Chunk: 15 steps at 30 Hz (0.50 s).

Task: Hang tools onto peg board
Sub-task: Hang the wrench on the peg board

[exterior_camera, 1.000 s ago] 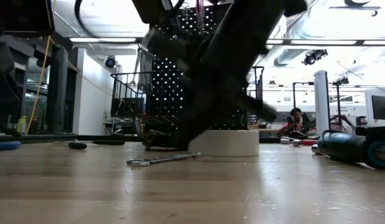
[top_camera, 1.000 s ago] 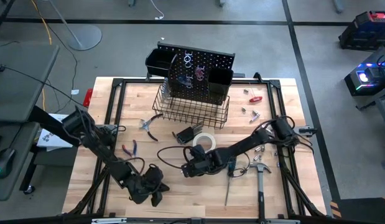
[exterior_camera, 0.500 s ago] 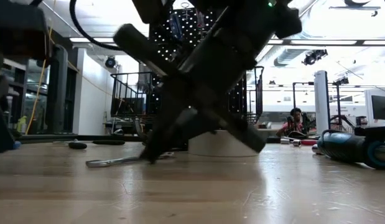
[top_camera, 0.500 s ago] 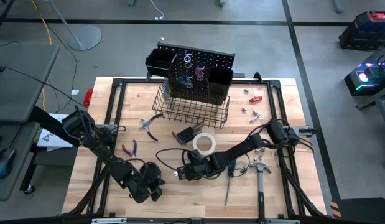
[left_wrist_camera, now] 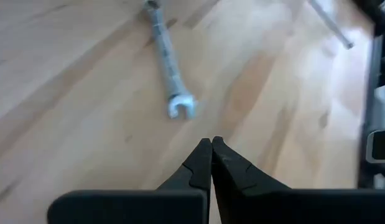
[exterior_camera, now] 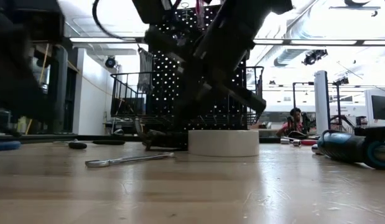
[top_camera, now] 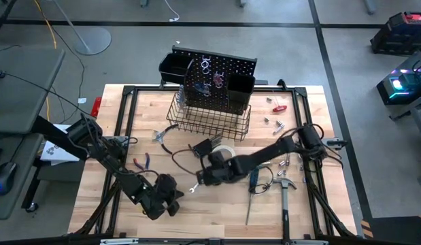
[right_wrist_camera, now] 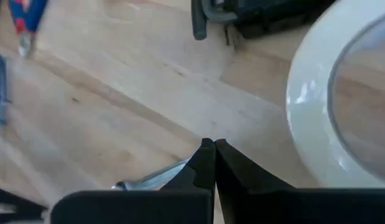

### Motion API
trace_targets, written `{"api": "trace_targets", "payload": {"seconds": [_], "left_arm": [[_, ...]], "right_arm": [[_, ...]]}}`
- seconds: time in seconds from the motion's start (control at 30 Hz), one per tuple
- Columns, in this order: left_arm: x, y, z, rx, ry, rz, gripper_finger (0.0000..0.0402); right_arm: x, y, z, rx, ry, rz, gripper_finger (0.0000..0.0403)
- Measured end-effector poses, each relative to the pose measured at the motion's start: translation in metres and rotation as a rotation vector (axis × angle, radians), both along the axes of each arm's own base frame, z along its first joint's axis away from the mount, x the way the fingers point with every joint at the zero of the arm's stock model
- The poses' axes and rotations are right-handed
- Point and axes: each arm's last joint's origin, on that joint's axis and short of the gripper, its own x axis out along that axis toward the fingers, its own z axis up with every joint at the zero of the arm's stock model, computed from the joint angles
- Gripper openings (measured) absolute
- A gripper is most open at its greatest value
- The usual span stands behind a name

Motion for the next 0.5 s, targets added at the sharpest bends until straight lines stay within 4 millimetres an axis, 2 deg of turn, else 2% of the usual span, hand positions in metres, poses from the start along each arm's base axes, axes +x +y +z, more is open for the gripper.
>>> {"api": "trace_targets", "payload": {"seconds": [0.13, 0.33, 0.5], "left_arm": [[0.012, 0.004, -0.007, 0.011, -0.011, 0.0, 0.0], [0.026, 0.011, -0.019, -0.019, -0.004, 0.03, 0.0], [0.032, 0.015, -0.029, -0.026, 0.021, 0.038, 0.0]], "right_arm": [[0.008, -0.008, -0.006, 0.051, -0.008, 0.048, 0.0], [0.011, -0.003, -0.024, 0.108, 0.023, 0.089, 0.0], [0.01, 0.001, -0.027, 0.09, 0.026, 0.073, 0.0]]}}
